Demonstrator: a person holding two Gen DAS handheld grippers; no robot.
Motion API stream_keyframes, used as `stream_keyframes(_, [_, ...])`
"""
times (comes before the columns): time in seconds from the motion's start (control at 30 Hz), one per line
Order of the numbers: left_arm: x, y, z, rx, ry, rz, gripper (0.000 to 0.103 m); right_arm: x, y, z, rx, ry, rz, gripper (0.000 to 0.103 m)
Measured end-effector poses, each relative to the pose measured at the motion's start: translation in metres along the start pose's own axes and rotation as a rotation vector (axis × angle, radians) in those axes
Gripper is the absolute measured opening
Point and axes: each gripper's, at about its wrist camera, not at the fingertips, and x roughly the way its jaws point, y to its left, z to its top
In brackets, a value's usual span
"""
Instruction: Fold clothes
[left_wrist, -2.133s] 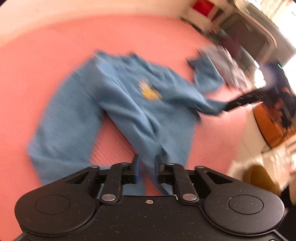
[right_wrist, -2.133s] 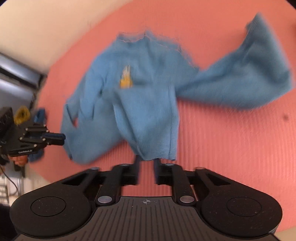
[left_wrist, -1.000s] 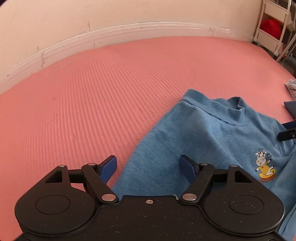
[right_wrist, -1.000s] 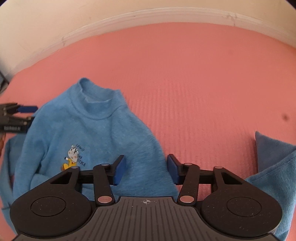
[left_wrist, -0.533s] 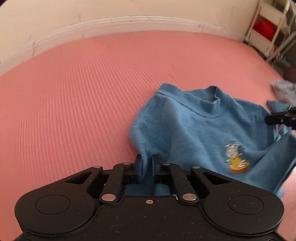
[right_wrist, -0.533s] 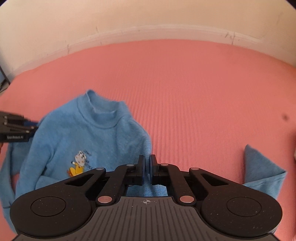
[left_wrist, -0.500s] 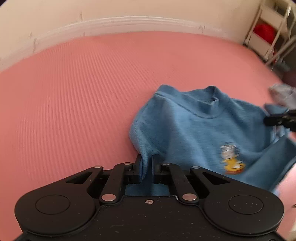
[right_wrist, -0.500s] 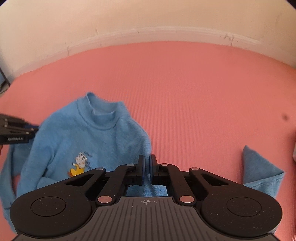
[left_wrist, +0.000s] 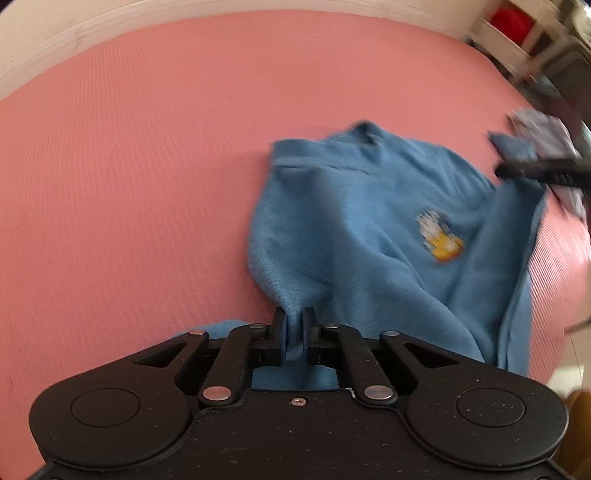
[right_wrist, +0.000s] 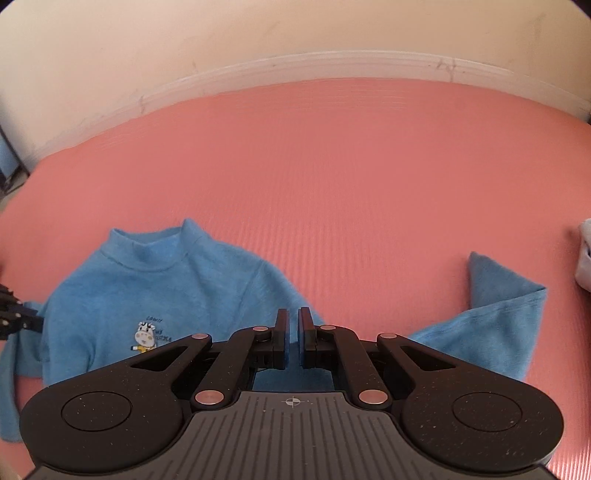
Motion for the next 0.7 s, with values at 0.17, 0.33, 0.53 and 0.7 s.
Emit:
stream_keyframes(0.17, [0.007,0.007,0.012,-0.048,-0.064,-0.014,0.018,0.02,0.006,0.013,-0.03,0.015,-0.01,0.018])
stream_keyframes(0.33, [0.025,0.0,0.027,-0.05,-0.091,-0.003,0.032,0.041,0.012,0.026,-0.06,0.03,-0.023,0.039])
stream_keyframes(0.53, [0.028,-0.005,0.028,0.007,-0.112,0.037,0.047,0.066,0.013,0.027,-0.084,0.069,-0.038,0.045])
stream_keyframes(0.7, [0.027,0.004,0.032,-0.032,-0.125,0.089,0.054,0.067,0.02,0.022,-0.11,0.068,-0.044,0.046])
